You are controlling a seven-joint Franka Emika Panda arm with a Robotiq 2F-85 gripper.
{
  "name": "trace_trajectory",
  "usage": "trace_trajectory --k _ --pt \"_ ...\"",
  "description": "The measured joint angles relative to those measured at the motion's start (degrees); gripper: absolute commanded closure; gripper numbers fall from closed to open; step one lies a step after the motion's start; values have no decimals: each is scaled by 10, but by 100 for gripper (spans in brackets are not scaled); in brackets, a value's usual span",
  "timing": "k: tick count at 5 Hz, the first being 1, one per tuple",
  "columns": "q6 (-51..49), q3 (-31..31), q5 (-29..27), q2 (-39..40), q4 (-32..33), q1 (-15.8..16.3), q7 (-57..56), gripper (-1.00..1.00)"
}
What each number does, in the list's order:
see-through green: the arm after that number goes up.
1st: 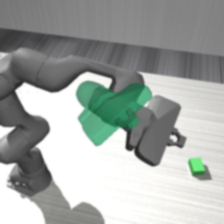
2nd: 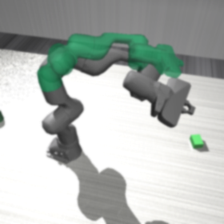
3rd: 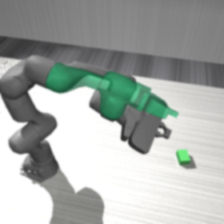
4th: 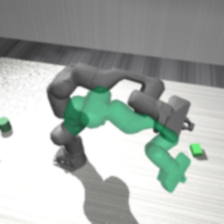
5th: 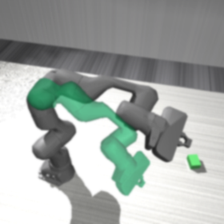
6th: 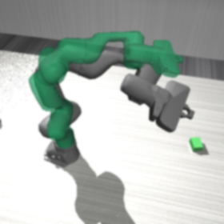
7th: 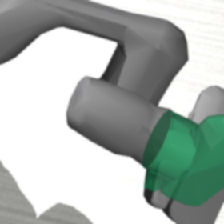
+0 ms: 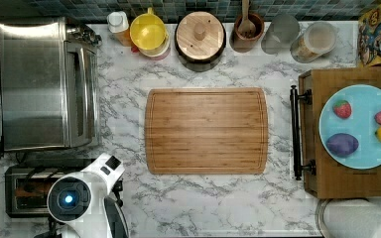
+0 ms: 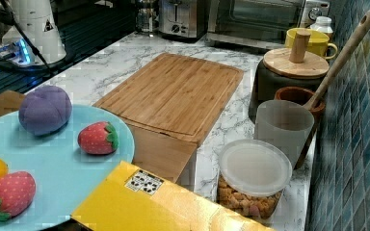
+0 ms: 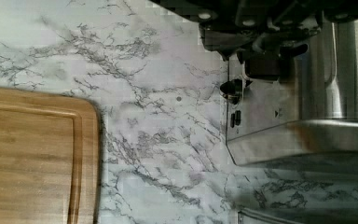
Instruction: Turn on the toaster.
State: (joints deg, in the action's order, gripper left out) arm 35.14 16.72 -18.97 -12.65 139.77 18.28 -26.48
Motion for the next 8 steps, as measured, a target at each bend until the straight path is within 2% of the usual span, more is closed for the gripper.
trace_trajectory --k 1,3,5,6,8 --pt "4 4 -1 -1 6 7 0 100" --pt "69 15 -41 4 15 8 0 100" --pt "54 11 -20 50 11 7 1 100" --pt "73 6 -56 56 15 7 1 100" --pt "68 15 -51 54 16 4 -1 100"
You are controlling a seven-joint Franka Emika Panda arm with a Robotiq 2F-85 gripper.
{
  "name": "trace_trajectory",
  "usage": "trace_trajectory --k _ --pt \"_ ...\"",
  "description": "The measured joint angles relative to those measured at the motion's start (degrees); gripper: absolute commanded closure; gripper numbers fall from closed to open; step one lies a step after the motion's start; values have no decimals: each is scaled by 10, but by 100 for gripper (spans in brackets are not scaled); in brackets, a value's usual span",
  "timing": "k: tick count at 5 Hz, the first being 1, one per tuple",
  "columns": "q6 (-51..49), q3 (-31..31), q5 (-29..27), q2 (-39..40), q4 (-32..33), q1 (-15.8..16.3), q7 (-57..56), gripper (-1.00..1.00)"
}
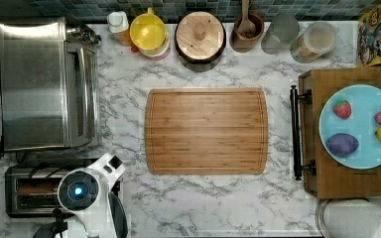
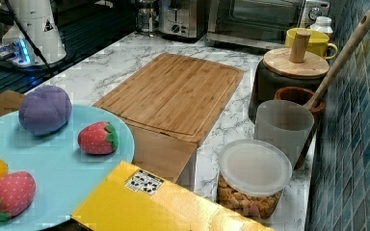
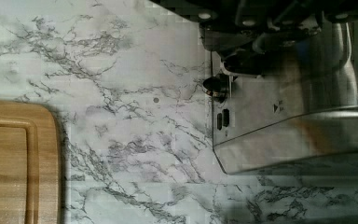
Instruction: Turn on the toaster.
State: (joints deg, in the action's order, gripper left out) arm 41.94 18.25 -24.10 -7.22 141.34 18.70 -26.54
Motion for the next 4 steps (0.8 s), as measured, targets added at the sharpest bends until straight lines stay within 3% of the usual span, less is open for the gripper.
trace_trajectory --k 2,4 --pt "14 10 13 5 1 1 0 100" --pt "78 31 98 60 6 6 25 100"
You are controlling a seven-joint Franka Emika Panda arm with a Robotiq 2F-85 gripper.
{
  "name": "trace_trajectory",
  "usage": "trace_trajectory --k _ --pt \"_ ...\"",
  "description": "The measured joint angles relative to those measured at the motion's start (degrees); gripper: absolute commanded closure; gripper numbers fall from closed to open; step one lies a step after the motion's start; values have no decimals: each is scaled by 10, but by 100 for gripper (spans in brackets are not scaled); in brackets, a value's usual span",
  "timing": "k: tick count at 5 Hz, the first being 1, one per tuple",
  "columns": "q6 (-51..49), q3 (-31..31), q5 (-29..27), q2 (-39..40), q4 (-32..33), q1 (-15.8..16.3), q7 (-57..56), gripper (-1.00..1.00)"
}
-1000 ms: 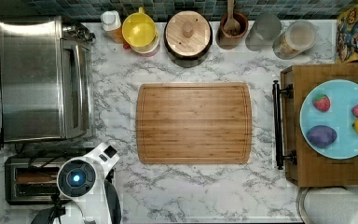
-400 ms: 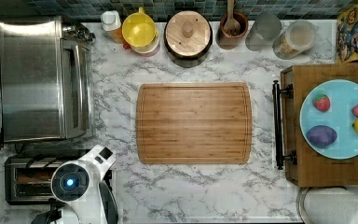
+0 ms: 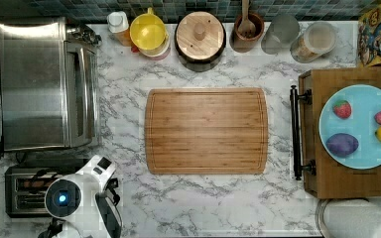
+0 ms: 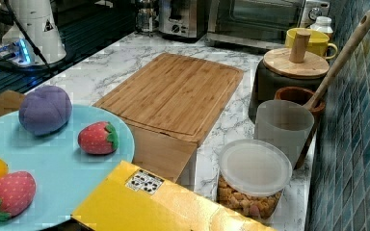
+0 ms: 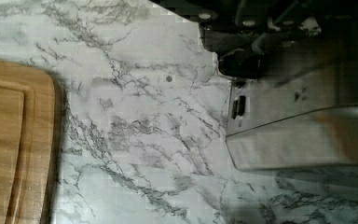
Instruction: Turn on the toaster.
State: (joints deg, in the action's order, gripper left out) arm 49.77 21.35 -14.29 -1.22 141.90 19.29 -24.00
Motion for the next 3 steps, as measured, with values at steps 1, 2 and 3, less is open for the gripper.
trace_trajectory --k 1,2,3 --pt "-11 -3 -2 0 -6 0 0 100" --pt "-11 -4 -9 1 -6 -2 0 100" --pt "-12 -1 -10 1 -7 -5 0 100"
